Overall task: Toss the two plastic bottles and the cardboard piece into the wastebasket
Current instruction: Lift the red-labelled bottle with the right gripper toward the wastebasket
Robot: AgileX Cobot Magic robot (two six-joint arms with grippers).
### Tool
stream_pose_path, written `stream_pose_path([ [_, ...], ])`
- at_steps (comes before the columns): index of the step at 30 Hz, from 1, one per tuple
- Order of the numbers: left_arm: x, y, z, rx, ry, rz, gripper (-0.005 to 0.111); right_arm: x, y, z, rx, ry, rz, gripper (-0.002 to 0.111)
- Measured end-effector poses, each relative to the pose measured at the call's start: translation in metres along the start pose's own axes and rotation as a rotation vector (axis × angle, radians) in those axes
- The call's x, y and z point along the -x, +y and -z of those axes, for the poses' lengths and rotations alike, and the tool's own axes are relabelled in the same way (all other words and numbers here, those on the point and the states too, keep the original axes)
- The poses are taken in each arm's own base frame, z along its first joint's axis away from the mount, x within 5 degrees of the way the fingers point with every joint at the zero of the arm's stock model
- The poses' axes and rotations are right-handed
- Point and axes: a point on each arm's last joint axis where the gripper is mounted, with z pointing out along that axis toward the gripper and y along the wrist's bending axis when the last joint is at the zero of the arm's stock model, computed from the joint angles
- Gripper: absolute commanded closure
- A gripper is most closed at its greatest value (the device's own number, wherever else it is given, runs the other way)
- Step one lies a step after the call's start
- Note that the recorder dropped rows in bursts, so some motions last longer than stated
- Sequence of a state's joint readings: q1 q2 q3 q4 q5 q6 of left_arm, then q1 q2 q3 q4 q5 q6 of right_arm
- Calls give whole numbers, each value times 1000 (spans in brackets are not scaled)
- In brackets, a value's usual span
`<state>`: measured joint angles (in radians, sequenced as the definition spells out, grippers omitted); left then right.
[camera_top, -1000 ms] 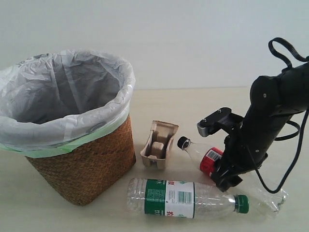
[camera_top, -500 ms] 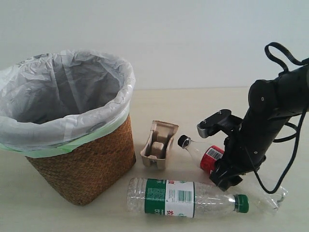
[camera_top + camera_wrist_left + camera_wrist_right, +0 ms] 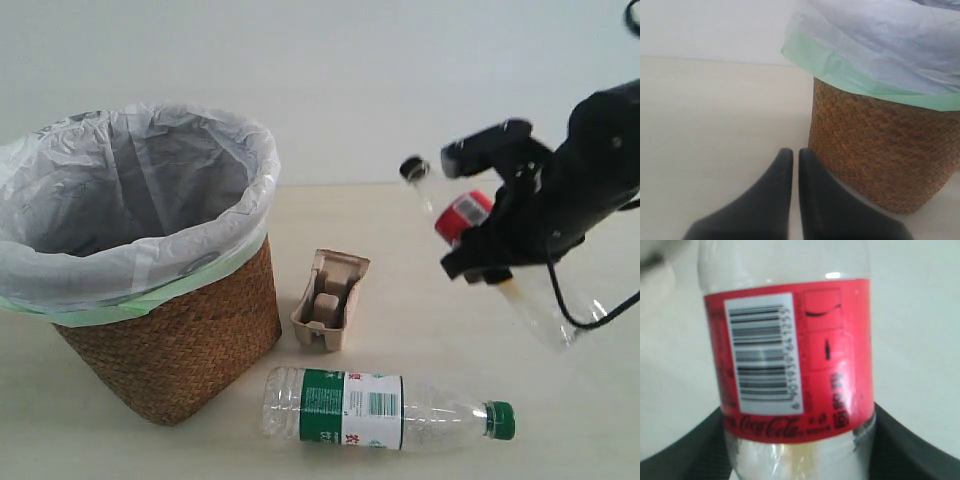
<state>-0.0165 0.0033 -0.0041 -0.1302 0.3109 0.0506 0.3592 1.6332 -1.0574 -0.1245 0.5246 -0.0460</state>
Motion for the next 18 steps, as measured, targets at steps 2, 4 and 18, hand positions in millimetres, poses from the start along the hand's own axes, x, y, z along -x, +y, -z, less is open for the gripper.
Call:
stream_pose_path([
  [2,0,0,0,0,0,0,103,8,-2,26,-6,-106,-79,108],
  [4,0,0,0,0,0,0,103,14,-4,53,-1,-201,-165,108],
  [18,0,0,0,0,0,0,103,7,4,81,128,-391,-410,108],
])
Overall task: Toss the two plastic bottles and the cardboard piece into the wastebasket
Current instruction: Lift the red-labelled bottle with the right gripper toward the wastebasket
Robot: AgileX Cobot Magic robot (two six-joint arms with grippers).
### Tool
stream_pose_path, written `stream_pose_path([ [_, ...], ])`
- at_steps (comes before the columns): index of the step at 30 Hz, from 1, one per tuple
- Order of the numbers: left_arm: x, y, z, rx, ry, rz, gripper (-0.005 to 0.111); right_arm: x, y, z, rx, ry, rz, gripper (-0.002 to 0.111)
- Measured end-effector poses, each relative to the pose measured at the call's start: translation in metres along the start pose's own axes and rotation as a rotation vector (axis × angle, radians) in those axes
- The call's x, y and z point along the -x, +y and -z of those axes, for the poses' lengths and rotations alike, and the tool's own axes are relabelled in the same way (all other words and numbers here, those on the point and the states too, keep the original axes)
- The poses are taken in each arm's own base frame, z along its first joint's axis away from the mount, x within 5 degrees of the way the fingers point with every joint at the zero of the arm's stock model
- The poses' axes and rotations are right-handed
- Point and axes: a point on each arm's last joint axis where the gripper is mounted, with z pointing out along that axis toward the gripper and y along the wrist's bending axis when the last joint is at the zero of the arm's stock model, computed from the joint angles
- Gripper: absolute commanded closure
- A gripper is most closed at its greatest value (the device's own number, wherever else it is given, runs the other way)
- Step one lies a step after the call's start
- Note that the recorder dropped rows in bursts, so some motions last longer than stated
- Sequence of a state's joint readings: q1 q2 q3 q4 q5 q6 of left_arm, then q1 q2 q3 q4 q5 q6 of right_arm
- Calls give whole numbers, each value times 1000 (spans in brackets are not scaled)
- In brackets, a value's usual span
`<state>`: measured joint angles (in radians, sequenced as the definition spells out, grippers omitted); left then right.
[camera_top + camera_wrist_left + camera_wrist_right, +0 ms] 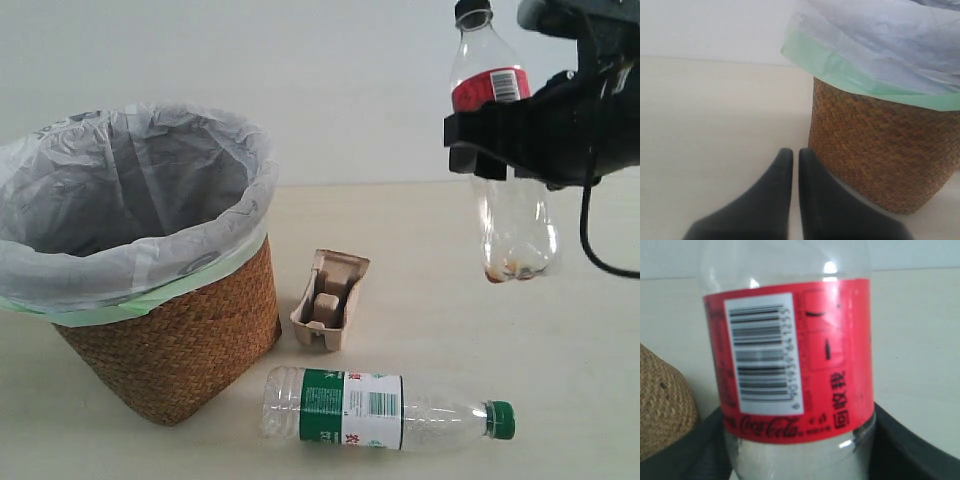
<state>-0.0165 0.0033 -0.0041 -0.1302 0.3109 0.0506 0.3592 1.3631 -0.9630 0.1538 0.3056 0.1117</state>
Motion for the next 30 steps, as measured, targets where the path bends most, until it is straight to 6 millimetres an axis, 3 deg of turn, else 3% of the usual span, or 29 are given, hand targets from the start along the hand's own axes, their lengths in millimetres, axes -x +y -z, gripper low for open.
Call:
stream_pose_path([
  [5,0,0,0,0,0,0,103,-41,-16,-11,-20,-114,1,108],
  [8,0,0,0,0,0,0,103,-54,-22,-11,-33,-158,27,108],
  [11,0,0,0,0,0,0,103,-55,-22,-11,-35,-166,49,108],
  [16,0,0,0,0,0,0,103,-35,-16,-7,-24,-144,93,108],
  [19,0,0,0,0,0,0,103,-23,-22,-4,-47,-113,82,108],
  [23,0,0,0,0,0,0,103,-18,-48,0,-123,-74,47,108],
  [30,0,0,0,0,0,0,103,-23,-116,17,-320,33,-83,108],
])
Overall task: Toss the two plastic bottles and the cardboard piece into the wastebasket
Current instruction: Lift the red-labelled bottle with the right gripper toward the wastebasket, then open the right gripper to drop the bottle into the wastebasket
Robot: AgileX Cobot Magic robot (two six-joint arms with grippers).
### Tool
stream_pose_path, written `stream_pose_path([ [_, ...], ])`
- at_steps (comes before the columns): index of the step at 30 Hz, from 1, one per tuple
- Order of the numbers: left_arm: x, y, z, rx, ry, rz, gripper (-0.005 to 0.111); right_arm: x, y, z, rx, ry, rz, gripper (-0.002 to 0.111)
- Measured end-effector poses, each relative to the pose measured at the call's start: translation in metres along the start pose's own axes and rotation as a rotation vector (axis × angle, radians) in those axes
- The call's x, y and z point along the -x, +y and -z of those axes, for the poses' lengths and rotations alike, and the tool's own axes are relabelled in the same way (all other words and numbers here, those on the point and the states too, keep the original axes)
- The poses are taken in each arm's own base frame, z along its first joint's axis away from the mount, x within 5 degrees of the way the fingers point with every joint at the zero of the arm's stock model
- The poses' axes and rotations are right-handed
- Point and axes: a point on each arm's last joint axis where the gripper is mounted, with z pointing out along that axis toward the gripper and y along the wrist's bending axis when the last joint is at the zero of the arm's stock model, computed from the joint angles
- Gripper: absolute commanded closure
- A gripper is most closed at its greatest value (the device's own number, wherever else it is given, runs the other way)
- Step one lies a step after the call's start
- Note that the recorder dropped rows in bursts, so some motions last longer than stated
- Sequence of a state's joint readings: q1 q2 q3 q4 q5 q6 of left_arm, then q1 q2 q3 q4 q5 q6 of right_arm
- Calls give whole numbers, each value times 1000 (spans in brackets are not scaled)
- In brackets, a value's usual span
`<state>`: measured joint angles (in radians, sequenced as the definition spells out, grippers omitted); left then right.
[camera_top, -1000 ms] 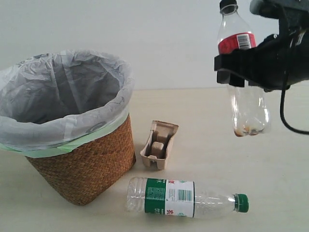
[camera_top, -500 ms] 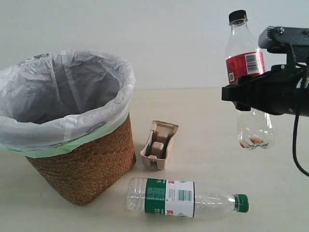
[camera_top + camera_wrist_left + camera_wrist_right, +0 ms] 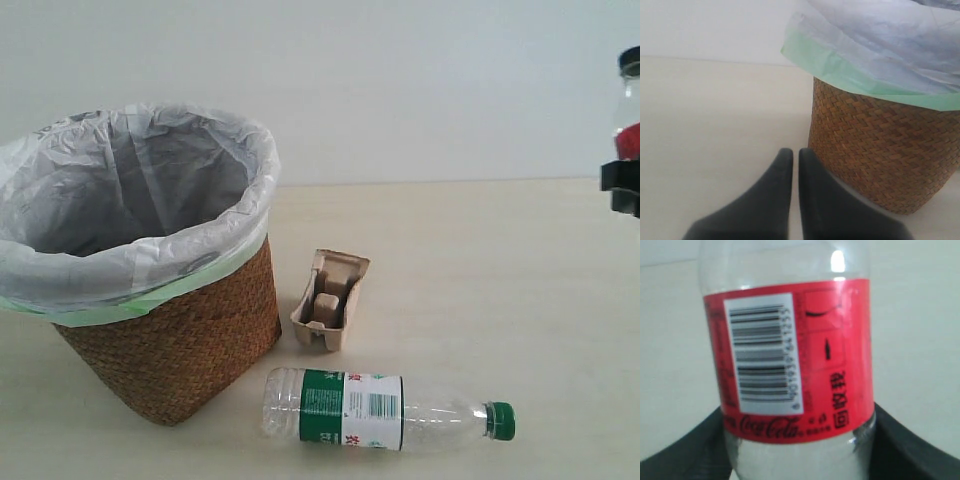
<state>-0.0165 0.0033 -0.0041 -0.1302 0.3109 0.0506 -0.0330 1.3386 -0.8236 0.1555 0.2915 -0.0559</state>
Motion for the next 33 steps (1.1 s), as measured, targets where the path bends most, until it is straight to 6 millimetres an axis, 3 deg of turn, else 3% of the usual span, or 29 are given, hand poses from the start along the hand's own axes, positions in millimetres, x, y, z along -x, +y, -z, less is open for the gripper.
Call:
stream_pose_path([
  [3,0,0,0,0,0,0,103,-2,-17,1,-45,27,-39,108],
  [5,0,0,0,0,0,0,103,-2,-17,1,-44,31,-46,108],
  [8,0,0,0,0,0,0,103,-3,7,-7,30,29,-31,108],
  [11,0,0,0,0,0,0,103,6,66,-12,197,28,49,107],
  [13,0,0,0,0,0,0,103,24,117,-2,337,-5,110,98],
  [15,0,0,0,0,0,0,103,59,176,31,514,-99,156,72],
  [17,0,0,0,0,0,0,103,87,217,67,656,-170,176,36],
  [19,0,0,0,0,0,0,103,108,244,101,766,-194,159,29],
  [21,0,0,0,0,0,0,103,127,256,122,820,-179,114,31],
  [23,0,0,0,0,0,0,103,134,260,125,815,-144,107,31],
  [29,0,0,0,0,0,0,103,127,263,94,675,-56,196,31],
  [33,0,0,0,0,0,0,103,130,243,94,518,-49,247,31],
])
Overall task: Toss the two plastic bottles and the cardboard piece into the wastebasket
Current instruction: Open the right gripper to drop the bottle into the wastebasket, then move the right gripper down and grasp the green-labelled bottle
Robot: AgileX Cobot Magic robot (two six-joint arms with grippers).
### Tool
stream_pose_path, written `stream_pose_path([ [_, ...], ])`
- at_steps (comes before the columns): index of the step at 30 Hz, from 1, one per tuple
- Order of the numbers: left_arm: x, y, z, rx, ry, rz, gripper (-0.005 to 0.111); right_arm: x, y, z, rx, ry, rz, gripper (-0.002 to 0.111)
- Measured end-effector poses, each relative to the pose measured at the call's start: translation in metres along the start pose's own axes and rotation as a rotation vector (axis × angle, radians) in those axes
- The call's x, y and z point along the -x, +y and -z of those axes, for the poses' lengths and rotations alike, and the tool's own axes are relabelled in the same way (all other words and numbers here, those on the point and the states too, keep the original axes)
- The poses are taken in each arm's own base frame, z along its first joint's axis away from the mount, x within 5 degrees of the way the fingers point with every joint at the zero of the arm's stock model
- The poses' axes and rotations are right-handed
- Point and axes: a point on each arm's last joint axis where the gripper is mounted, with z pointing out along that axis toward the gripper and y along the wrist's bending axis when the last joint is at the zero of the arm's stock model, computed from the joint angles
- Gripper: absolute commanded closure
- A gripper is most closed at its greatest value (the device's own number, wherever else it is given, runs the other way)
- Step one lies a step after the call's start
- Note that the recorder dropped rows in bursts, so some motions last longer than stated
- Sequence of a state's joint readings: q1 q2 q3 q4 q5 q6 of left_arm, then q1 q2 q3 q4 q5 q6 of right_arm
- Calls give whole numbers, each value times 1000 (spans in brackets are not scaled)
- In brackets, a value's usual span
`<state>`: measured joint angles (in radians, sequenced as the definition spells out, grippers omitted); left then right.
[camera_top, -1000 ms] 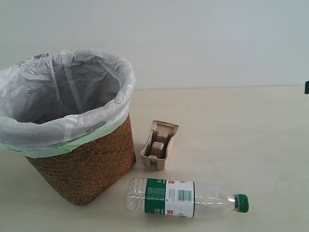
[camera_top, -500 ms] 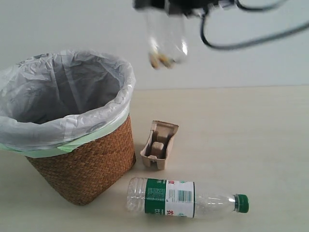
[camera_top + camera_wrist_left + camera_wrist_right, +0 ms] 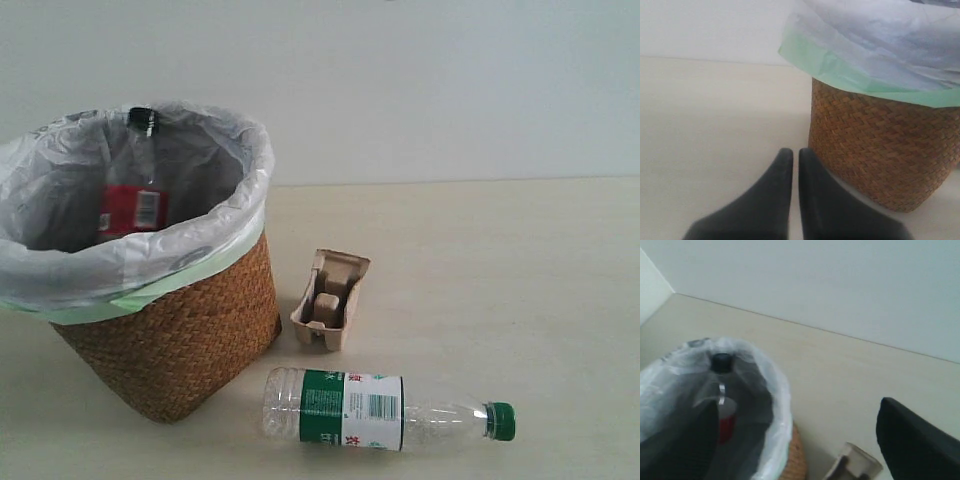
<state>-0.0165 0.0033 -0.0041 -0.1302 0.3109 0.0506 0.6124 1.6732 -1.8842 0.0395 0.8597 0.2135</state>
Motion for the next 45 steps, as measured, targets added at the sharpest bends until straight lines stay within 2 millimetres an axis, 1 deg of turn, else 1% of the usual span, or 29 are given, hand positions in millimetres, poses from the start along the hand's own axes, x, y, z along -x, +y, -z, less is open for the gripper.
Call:
stream_pose_path([
  [2,0,0,0,0,0,0,103,0,-10,8,-53,25,17,34],
  [4,0,0,0,0,0,0,103,-2,-21,13,-104,70,36,41],
  [6,0,0,0,0,0,0,103,-5,-34,16,-149,138,60,46],
  [7,0,0,0,0,0,0,103,-8,-39,17,-169,179,75,47],
  [8,0,0,0,0,0,0,103,-11,-44,18,-183,221,91,46],
  [9,0,0,0,0,0,0,103,-13,-48,20,-194,257,109,42],
  [11,0,0,0,0,0,0,103,-16,-53,22,-205,297,162,38],
  [14,0,0,0,0,0,0,103,-25,-52,20,-161,337,203,38],
  [16,0,0,0,0,0,0,103,-48,-50,7,-117,437,274,38],
  [18,0,0,0,0,0,0,103,-80,-54,-11,-93,570,336,38],
  [20,0,0,0,0,0,0,103,-100,-59,-19,-84,651,366,38],
  [21,0,0,0,0,0,0,103,-118,-63,-25,-74,721,388,38],
  [22,0,0,0,0,0,0,103,-126,-66,-27,-73,752,399,38],
  [23,0,0,0,0,0,0,103,-144,-69,-32,-57,822,418,38],
  [24,0,0,0,0,0,0,103,-150,-69,-33,-50,845,428,38],
  [25,0,0,0,0,0,0,103,-164,-68,-35,-28,892,456,38],
  [26,0,0,0,0,0,0,103,-171,-66,-37,-13,905,481,38],
  [29,0,0,0,0,0,0,103,-186,-58,-44,17,901,547,38],
  [35,0,0,0,0,0,0,103,-212,-45,-55,73,851,662,38],
  [40,0,0,0,0,0,0,103,-226,-39,-60,108,816,744,38],
  [45,0,0,0,0,0,0,103,-233,-39,-65,113,771,764,38],
])
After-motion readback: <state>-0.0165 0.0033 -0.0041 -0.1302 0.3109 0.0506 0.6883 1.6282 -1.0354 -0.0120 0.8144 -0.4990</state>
